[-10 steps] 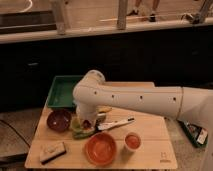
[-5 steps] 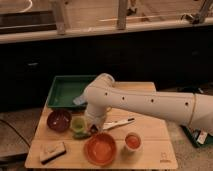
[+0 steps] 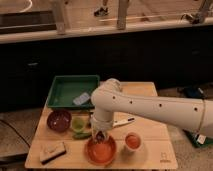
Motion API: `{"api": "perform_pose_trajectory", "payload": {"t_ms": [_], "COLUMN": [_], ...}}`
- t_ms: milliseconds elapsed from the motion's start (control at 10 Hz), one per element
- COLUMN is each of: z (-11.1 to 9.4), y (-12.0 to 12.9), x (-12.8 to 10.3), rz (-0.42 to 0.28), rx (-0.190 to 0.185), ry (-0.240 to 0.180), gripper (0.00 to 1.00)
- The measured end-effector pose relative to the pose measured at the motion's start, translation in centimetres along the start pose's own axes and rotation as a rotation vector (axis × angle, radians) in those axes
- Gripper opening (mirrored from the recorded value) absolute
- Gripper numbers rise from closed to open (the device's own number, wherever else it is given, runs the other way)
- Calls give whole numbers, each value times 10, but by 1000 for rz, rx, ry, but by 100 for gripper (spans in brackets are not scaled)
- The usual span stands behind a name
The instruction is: Place grapes in red bowl
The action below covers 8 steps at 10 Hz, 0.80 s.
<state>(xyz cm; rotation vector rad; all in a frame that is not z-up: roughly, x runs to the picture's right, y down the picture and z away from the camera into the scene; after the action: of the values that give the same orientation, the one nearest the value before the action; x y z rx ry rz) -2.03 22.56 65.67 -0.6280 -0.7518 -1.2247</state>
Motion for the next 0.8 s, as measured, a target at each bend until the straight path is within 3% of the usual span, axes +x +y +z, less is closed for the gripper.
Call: {"api": "perform_pose_trajectory", "payload": {"t_ms": [200,300,800], "z": [7,12,14], "y": [9,15,17], "x": [-1,-2,-1], "rz": [14,25,27], "rx": [-1,-2,-3], "ry": [-33,-59,-89], "gripper": [4,17,66]}}
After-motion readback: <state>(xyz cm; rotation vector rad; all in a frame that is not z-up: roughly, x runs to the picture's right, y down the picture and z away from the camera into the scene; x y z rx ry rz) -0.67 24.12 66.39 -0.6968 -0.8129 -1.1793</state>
